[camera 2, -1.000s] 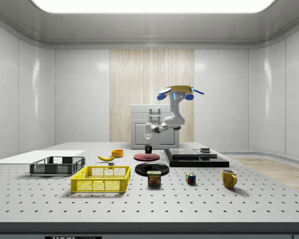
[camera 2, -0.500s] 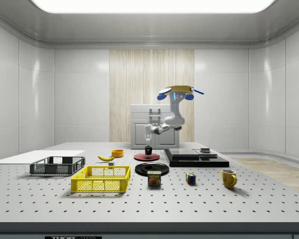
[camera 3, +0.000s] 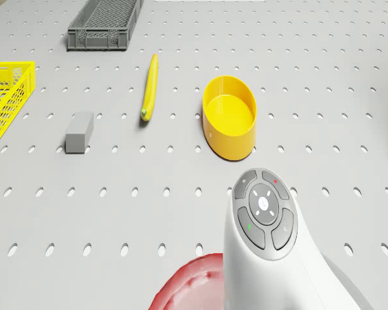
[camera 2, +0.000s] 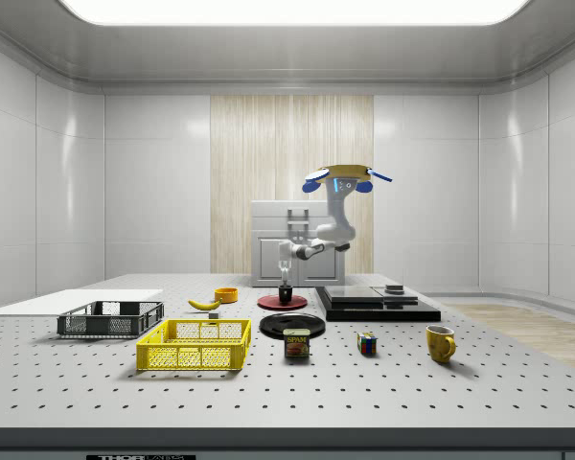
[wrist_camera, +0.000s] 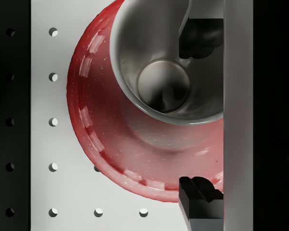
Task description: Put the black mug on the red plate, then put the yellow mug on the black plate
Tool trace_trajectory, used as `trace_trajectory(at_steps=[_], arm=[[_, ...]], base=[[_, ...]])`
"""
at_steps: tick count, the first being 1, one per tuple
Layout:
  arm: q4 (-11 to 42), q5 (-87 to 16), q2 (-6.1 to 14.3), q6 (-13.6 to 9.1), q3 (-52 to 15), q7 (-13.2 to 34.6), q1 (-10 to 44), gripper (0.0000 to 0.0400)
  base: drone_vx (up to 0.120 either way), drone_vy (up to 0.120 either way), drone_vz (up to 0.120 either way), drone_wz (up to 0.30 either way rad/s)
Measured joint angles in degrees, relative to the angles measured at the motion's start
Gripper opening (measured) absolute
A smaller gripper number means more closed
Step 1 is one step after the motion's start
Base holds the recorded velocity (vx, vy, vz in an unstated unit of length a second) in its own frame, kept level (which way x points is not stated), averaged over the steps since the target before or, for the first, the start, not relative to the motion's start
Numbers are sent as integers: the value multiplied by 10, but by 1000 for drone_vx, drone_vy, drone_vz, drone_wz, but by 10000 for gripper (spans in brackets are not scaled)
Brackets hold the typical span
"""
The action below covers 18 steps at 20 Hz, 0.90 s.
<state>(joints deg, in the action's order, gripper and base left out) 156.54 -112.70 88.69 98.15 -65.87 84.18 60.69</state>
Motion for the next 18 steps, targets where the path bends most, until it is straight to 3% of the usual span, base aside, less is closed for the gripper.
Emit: trace_trajectory(at_steps=[2,9,11,18], arm=[[6,12,1,-6,-13,-1,-4,383],[19,44,3,-20,-48,-2,-13,397],[20,48,4,-22,-52,-2,-13,398],[22,54,5,-23,-58,-1,-14,400]], base=[[0,0,0,0],[0,23,120,0],[-120,120,120,0],[-120,120,0,0]])
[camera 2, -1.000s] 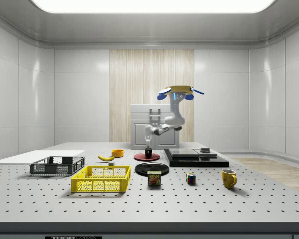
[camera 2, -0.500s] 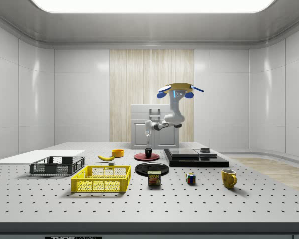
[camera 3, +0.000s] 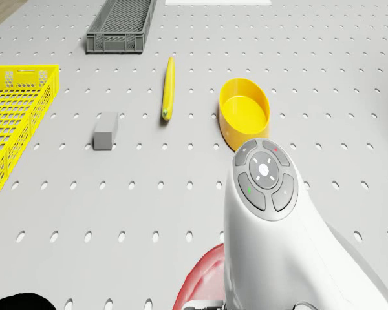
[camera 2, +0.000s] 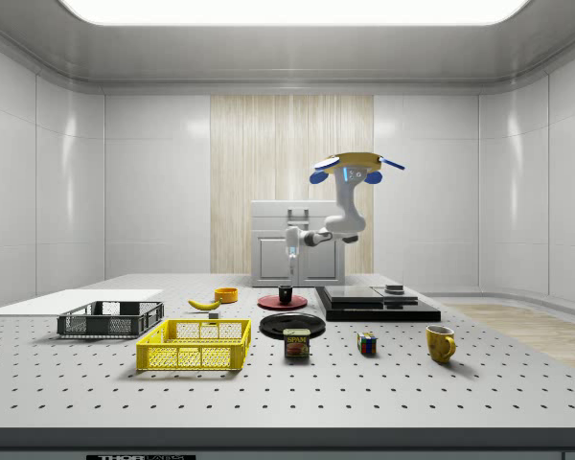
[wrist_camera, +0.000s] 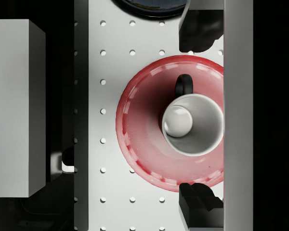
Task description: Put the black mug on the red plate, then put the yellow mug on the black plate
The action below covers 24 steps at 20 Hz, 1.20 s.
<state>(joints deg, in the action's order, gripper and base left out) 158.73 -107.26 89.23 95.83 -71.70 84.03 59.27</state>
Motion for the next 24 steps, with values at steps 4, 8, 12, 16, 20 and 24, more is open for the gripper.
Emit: trace_trajectory(at_steps=[4,8,12,16,20,24], arm=[[0,1,1,0,-1,0,0,400],[0,2,2,1,-1,0,0,400],[0,2,2,1,-2,0,0,400],[0,3,3,2,-2,1,1,400],[0,3,4,3,-2,1,1,400],[0,3,4,3,-2,1,1,400]], base=[[-120,120,0,0],[-120,120,0,0],[-120,120,0,0],[-120,120,0,0],[-120,120,0,0],[-120,120,0,0]])
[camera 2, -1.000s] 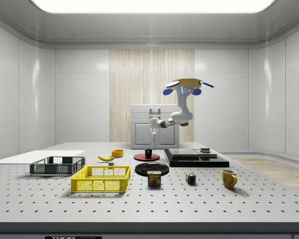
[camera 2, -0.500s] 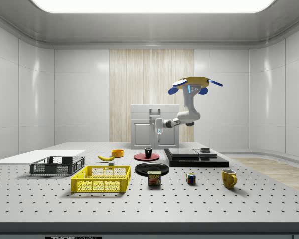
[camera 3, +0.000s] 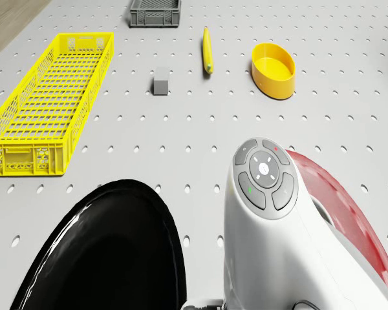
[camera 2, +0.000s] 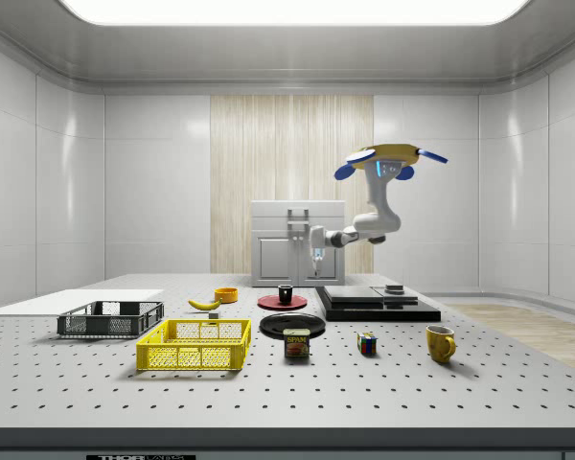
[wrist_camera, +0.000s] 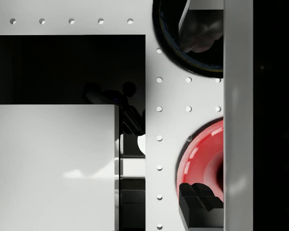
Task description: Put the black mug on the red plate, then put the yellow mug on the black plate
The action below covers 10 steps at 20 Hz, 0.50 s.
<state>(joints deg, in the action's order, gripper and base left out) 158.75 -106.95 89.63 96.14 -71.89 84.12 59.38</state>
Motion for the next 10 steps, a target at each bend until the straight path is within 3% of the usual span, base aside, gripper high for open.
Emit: trace_trajectory(at_steps=[10], arm=[[0,0,1,1,0,0,0,400]], base=[[-120,120,0,0]])
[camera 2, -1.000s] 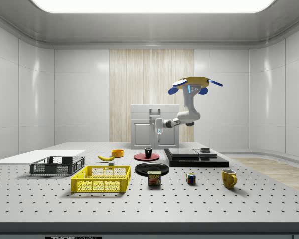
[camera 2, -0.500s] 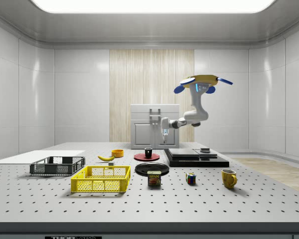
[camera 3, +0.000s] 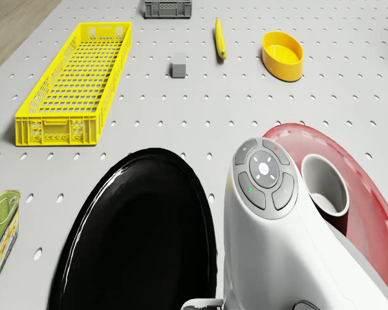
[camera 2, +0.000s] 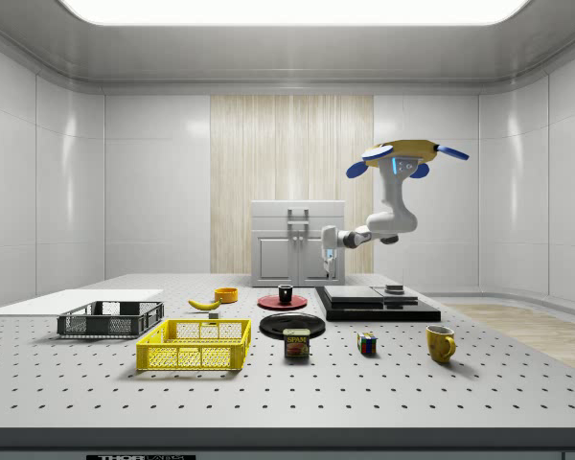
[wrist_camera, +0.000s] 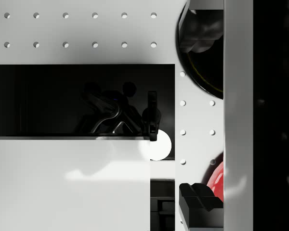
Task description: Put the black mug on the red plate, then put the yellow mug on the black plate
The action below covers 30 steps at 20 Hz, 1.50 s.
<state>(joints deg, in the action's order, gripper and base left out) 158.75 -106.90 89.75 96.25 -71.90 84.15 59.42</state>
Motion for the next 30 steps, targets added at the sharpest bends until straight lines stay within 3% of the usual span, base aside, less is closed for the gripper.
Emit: trace_trajectory(at_steps=[30], arm=[[0,1,2,2,0,1,1,400]], base=[[-120,120,0,0]])
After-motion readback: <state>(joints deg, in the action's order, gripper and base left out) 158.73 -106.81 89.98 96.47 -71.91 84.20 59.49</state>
